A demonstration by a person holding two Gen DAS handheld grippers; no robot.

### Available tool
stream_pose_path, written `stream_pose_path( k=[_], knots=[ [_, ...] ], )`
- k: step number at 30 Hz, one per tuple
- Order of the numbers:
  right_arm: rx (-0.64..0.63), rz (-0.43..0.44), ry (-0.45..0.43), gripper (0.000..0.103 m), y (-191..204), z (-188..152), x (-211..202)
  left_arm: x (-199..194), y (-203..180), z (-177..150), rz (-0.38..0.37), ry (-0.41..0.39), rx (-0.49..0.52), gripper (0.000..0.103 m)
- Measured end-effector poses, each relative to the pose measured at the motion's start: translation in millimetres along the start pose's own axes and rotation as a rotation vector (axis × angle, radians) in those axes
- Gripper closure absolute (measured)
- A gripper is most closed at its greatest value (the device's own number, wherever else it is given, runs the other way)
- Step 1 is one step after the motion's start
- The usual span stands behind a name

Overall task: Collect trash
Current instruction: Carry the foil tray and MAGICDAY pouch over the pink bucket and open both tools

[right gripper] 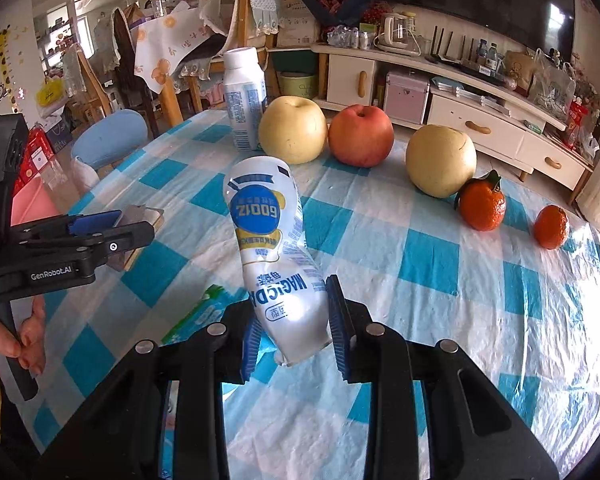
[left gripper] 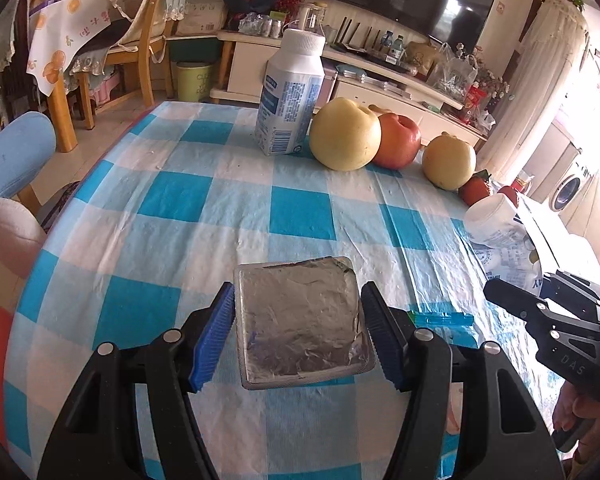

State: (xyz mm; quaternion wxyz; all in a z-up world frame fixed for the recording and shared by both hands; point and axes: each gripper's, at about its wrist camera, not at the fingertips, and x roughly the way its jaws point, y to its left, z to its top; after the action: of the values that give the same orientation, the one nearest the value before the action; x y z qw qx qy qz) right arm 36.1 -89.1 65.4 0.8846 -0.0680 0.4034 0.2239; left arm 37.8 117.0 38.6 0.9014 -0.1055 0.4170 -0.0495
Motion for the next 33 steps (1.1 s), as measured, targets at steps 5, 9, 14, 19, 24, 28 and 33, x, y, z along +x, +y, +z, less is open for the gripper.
stream_pose_path(
  k=[5, 9, 14, 19, 24, 28, 33],
  knots=[
    [0.025, 0.016, -0.017, 0.071, 17.5, -11.6, -27.6, -18.4, 0.6, -11.0, 0.000, -0.018, 0.008, 0.039],
    [0.040, 0.034, -0.020, 0.071, 31.2, -21.9, -44.0, -31.9, 4.9, -21.7, 0.010, -0.026, -0.002, 0.039],
    [0.039, 0.056, -0.028, 0.071, 51.0, -32.0, -60.3, -47.8, 9.5, -31.8, 0.030, -0.035, 0.004, 0.039],
    [0.029, 0.074, -0.036, 0.071, 71.4, -38.7, -73.6, -67.1, 18.9, -39.2, 0.047, -0.053, -0.004, 0.039],
    [0.003, 0.086, -0.031, 0.071, 93.8, -44.4, -80.4, -85.2, 30.5, -42.2, 0.084, -0.072, -0.008, 0.038],
    [-0.014, 0.093, -0.031, 0.071, 110.7, -47.7, -86.3, -102.5, 44.3, -41.6, 0.132, -0.097, -0.013, 0.038],
    [-0.047, 0.103, -0.031, 0.071, 135.4, -48.9, -89.9, -123.8, 64.6, -37.9, 0.180, -0.132, -0.027, 0.038]
  ],
)
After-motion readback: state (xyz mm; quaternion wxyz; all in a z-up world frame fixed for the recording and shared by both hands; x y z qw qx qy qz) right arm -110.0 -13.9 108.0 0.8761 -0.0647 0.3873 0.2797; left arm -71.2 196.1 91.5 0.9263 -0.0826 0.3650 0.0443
